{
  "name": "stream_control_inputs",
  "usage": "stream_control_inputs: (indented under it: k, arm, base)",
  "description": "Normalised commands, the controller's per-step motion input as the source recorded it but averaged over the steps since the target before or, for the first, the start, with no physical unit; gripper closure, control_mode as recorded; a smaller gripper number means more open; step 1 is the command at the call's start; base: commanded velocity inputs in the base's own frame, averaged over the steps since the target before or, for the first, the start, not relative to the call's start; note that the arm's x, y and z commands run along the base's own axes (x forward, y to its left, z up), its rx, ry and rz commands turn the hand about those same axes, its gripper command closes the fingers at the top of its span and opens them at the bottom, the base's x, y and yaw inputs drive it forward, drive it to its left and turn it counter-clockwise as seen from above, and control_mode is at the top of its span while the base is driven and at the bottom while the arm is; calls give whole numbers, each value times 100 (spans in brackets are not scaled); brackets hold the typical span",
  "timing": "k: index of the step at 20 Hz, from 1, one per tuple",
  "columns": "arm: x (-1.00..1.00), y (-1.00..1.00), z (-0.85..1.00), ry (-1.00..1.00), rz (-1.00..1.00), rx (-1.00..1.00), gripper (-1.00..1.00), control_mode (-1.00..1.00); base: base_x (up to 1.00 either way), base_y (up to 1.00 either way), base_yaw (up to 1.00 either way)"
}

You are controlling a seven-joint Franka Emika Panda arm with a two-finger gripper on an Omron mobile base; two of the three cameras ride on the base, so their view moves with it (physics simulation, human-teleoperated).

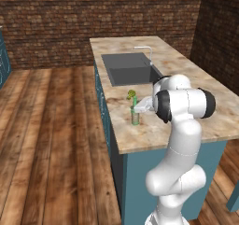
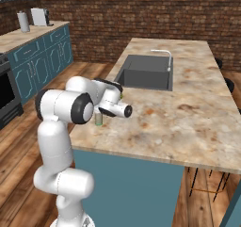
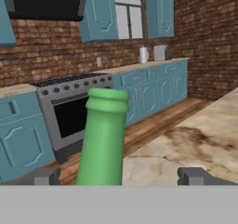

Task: Place the beer on the top shelf of the fridge to keep it out of children's reach, and place the broccoli and tomato on lower shelves for easy access.

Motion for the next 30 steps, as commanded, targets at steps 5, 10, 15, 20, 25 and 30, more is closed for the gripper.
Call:
stream_control_inputs:
  k: [5, 10, 15, 20, 25, 30]
  arm:
    - [0, 24, -4, 0, 1, -1, -100, -100]
    - [0, 36, -3, 0, 4, -4, 100, -100]
    - [0, 17, 0, 0, 3, -1, 100, -100]
    - [5, 0, 0, 0, 0, 0, 100, -100]
    - [-12, 0, 25, -4, 0, 0, 100, -100]
    - [-49, 0, 95, -6, 0, -2, 100, -100]
  base:
    - [0, 0, 0]
    - [0, 0, 0]
    - [0, 0, 0]
    - [0, 0, 0]
    - [0, 0, 0]
    - [0, 0, 0]
